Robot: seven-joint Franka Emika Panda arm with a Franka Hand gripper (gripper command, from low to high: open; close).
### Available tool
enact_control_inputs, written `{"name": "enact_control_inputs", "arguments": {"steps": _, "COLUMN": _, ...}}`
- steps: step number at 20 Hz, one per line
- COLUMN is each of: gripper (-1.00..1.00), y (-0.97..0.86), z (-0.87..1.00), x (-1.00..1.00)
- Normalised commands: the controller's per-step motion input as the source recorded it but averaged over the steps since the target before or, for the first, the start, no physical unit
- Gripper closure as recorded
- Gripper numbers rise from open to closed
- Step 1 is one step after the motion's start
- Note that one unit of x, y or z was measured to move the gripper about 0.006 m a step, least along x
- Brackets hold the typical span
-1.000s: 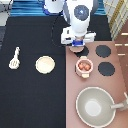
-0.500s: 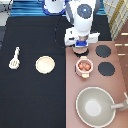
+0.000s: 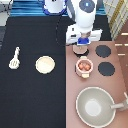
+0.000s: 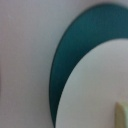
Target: Take the lid off the pot, put the pot on the plate, and use the tool to push the pot to the front of the table.
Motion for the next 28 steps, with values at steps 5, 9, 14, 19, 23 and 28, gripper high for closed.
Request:
{"name": "enact_control_inputs", "arguments": {"steps": 5, "gripper": -1.00, "y": -0.06, "z": 0.62, "x": 0.77}}
{"name": "enact_control_inputs", "arguments": {"steps": 9, "gripper": -1.00, "y": -0.12, "z": 0.50, "x": 0.90}}
{"name": "enact_control_inputs", "arguments": {"steps": 14, "gripper": -1.00, "y": -0.06, "z": 0.47, "x": 0.98}}
{"name": "enact_control_inputs", "arguments": {"steps": 19, "gripper": -1.00, "y": 0.00, "z": 0.42, "x": 1.00}}
{"name": "enact_control_inputs", "arguments": {"steps": 23, "gripper": -1.00, "y": -0.04, "z": 0.25, "x": 1.00}}
{"name": "enact_control_inputs", "arguments": {"steps": 28, "gripper": -1.00, "y": -0.26, "z": -0.13, "x": 0.89}}
